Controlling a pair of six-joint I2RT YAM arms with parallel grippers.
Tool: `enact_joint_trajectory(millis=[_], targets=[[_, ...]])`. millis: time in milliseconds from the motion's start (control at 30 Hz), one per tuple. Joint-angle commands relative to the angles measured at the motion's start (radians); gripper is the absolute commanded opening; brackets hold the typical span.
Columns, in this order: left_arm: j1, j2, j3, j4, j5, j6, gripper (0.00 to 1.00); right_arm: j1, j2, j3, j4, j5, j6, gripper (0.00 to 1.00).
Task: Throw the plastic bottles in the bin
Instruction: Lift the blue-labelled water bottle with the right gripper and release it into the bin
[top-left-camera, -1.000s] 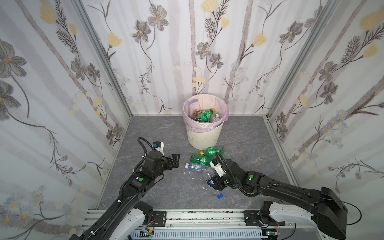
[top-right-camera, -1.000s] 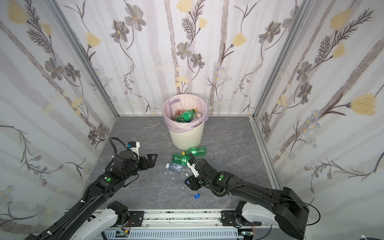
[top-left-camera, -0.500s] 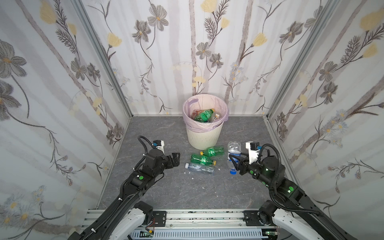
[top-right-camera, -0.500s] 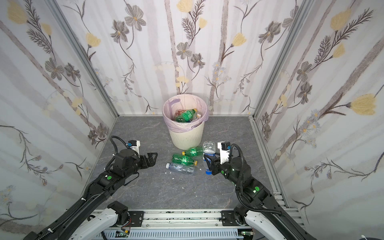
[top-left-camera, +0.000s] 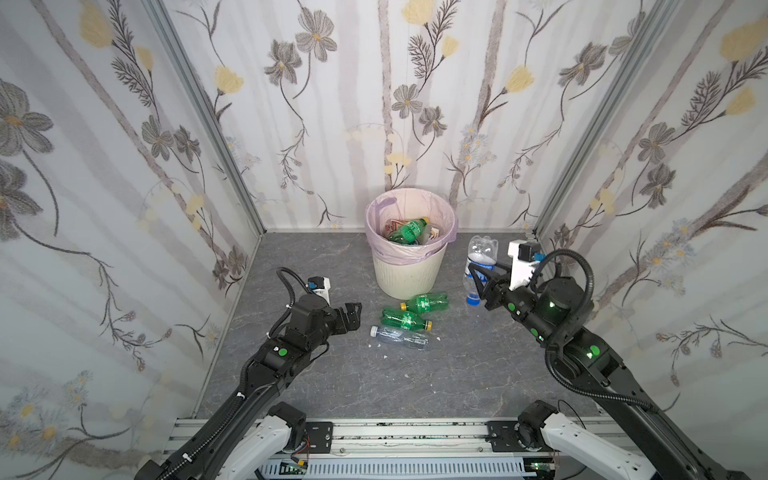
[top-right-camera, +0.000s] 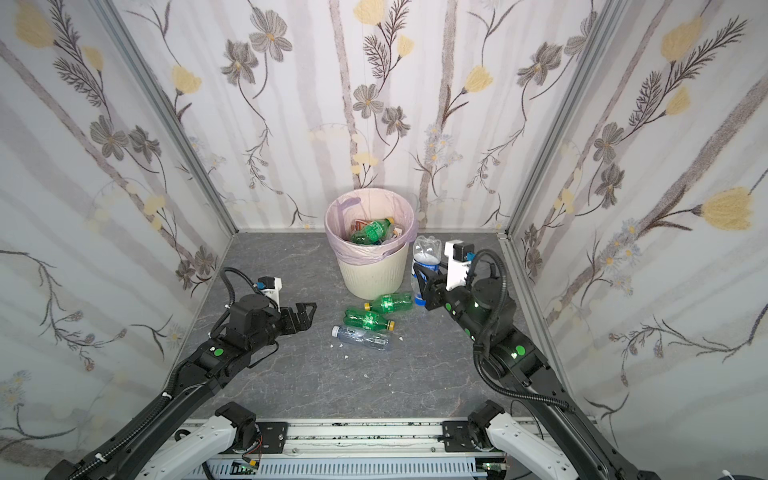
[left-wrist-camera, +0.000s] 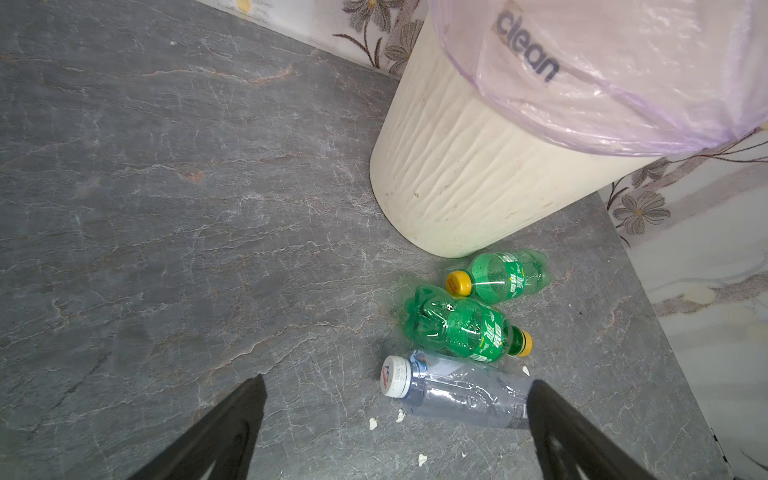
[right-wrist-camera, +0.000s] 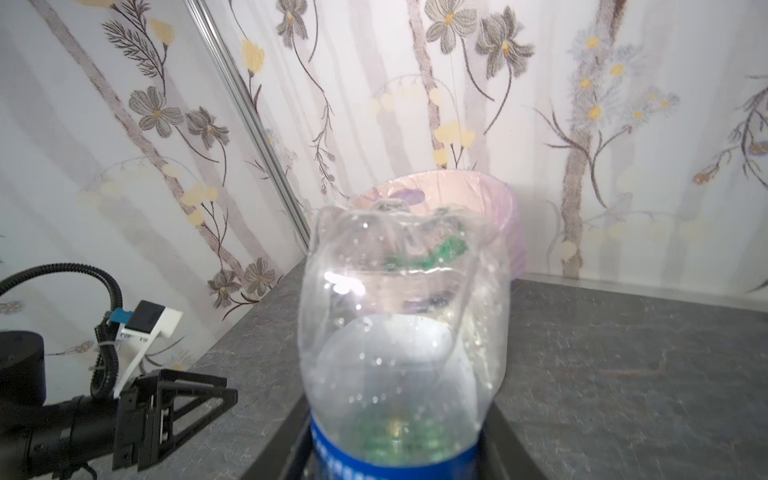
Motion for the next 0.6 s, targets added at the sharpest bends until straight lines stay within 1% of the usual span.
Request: enact_joint_trajectory(millis=[0, 33, 67, 100, 133, 167, 200, 267, 367, 400, 567], targets=[[0.0, 0.002, 0.009, 0.01, 0.008, -0.008, 1.0, -0.036, 0.216, 0.191, 0.128, -0.115, -0.035, 0.38], [0.0, 0.006, 0.014, 0.011, 0.025, -0.009, 1.0, -0.049, 0.306, 0.289, 0.111, -0.145, -0.026, 0.39], [0.0, 0.011, 0.021, 0.01, 0.044, -0.008, 1.0, -0.056, 0.407, 0.408, 0.068, -0.154, -0.022, 0.5], [0.0, 0.013, 0.026, 0.01, 0.062, -0.004, 1.0, -0.06, 0.498, 0.52, 0.011, -0.142, -0.02, 0.72], [-0.001, 0.014, 0.03, 0.009, 0.075, -0.004, 1.0, -0.062, 0.568, 0.589, -0.031, -0.129, -0.019, 0.81], [-0.001, 0.012, 0.033, 0.007, 0.088, 0.0, 1.0, -0.063, 0.615, 0.65, -0.064, -0.126, -0.019, 0.86], [0.0, 0.008, 0.035, 0.005, 0.098, 0.002, 1.0, -0.063, 0.63, 0.664, -0.069, -0.127, -0.018, 0.87], [0.0, -0.003, 0.033, 0.001, 0.106, 0.0, 1.0, -0.063, 0.611, 0.625, -0.044, -0.132, -0.018, 0.88], [0.0, -0.01, 0.024, 0.001, 0.109, 0.007, 1.0, -0.064, 0.543, 0.513, 0.007, -0.118, -0.023, 0.91], [-0.001, -0.008, 0.022, 0.001, 0.112, 0.012, 1.0, -0.066, 0.495, 0.478, 0.012, -0.114, -0.029, 0.92], [-0.001, 0.013, 0.026, 0.001, 0.127, 0.027, 1.0, -0.068, 0.38, 0.357, 0.0, -0.114, -0.052, 0.93]])
